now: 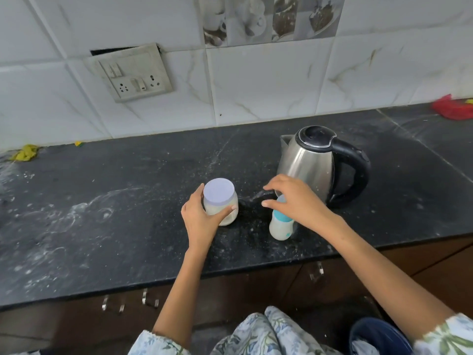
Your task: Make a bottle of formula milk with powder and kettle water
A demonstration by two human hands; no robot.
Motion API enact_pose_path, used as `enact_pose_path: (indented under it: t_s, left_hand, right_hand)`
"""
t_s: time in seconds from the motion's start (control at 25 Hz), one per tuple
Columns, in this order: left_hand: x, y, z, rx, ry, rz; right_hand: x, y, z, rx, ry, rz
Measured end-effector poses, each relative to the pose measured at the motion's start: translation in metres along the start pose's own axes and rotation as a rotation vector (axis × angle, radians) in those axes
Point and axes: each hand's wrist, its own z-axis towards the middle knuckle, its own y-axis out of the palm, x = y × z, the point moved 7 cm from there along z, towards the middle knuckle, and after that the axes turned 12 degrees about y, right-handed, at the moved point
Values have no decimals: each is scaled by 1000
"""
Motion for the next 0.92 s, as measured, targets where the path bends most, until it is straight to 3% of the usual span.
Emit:
enact_pose_path:
  t_s: [0.12, 0.36, 0.52, 0.76, 0.92]
  left_hand:
    - [8, -2, 6, 17, 51, 13]
    - [11, -2, 15, 7, 71, 82]
    - [9, -2, 16, 2, 85, 83]
    - [6, -3, 23, -34, 127, 138]
    - [10, -2, 23, -105, 157, 221]
  right_hand:
    - [30, -4, -17, -38, 76, -59]
    - [38, 12, 4, -32, 105, 133]
    - [19, 23, 43, -25, 53, 141]
    - [16, 26, 68, -176, -36, 236]
    - [14, 32, 60, -150, -62, 103]
